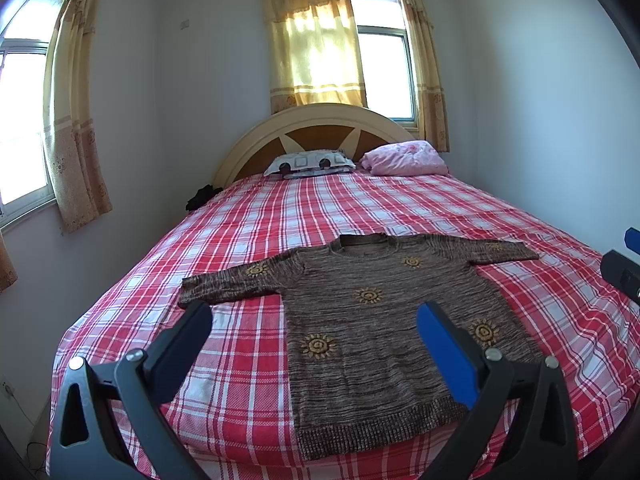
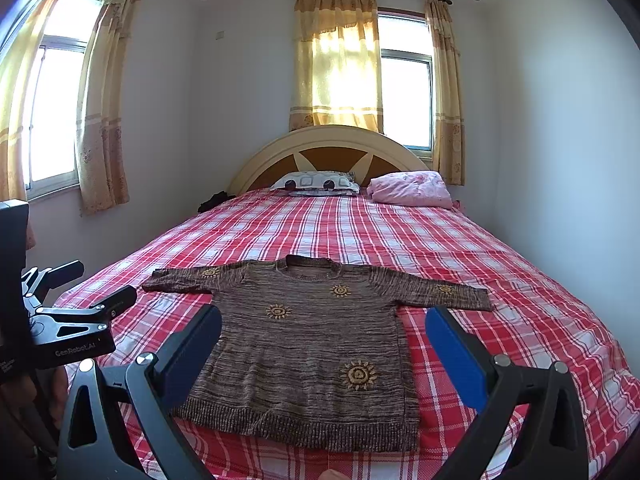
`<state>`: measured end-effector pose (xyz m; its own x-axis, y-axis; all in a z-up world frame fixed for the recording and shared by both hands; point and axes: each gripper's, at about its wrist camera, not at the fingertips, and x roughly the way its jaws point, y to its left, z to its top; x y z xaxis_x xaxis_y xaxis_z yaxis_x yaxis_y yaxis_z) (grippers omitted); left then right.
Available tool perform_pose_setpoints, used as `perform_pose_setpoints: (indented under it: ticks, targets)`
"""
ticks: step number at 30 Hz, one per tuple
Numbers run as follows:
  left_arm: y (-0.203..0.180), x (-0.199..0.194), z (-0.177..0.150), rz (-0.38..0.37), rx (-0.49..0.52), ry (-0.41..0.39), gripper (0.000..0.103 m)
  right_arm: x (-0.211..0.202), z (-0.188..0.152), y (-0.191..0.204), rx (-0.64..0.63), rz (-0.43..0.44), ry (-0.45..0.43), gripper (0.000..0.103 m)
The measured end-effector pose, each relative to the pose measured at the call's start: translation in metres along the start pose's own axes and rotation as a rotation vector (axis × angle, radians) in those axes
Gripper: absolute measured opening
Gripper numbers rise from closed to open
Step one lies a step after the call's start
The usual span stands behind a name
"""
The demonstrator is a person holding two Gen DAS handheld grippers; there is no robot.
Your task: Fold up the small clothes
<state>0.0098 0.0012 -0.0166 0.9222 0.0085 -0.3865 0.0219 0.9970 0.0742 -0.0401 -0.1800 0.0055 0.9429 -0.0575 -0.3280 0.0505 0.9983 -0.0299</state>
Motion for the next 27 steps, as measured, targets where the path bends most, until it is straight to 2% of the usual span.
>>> perform_pose_setpoints:
  ticks: [27]
  targets:
    - [0.0026,0.0001,0.0017,0.000,0.000,0.003,0.103,0.0044,-0.0008,0.0000,0.002,0.007,0.014,0.102]
